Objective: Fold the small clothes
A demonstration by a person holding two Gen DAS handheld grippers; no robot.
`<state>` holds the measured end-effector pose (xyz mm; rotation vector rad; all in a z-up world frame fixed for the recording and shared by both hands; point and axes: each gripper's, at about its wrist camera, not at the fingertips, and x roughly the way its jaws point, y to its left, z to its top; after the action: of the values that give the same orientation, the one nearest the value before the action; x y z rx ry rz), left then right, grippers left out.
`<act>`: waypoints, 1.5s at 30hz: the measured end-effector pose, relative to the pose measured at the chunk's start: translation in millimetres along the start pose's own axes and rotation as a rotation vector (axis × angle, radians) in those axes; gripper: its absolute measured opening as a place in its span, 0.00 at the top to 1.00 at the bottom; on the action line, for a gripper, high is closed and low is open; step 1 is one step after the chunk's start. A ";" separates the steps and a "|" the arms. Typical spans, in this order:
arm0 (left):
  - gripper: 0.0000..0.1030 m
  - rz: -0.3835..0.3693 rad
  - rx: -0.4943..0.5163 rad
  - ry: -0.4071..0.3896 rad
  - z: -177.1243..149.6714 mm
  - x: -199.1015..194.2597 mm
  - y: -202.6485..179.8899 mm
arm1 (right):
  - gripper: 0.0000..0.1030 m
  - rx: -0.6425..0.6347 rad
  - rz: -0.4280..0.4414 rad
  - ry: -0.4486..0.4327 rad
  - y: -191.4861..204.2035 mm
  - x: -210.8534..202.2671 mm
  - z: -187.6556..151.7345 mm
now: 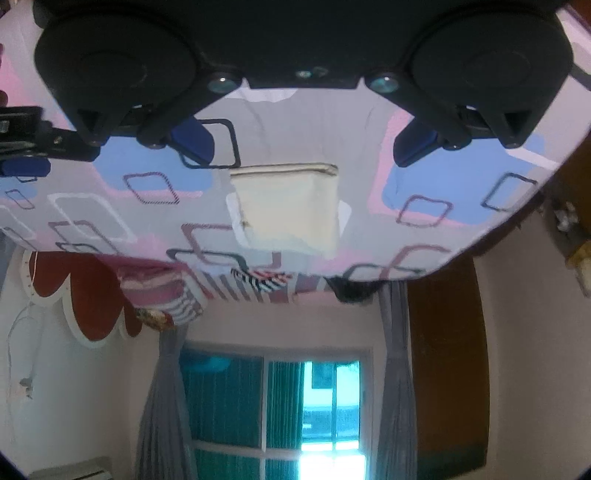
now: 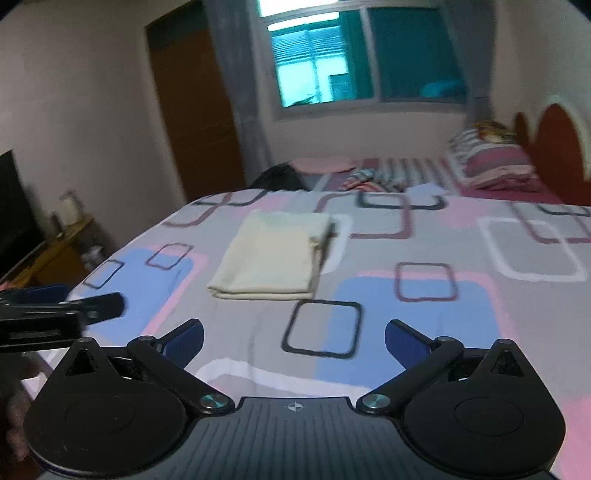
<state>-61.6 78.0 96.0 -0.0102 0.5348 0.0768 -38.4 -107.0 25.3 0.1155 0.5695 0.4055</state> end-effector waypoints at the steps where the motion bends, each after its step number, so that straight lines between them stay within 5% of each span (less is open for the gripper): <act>1: 0.00 0.007 0.010 -0.007 0.4 -8.8 -2.1 | 0.00 -0.001 -0.024 -0.009 3.8 -8.2 -2.0; 12: 0.00 0.013 0.053 -0.045 -3.5 -53.9 -6.0 | 0.00 -0.019 -0.015 -0.061 20.3 -44.6 -2.1; 45: 0.00 0.029 0.041 -0.050 0.2 -57.1 -9.3 | 0.00 -0.057 0.010 -0.069 9.1 -44.3 6.8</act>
<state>-109.8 64.7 125.2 0.0395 0.4867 0.0944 -71.6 -116.5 55.2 0.0772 0.4896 0.4254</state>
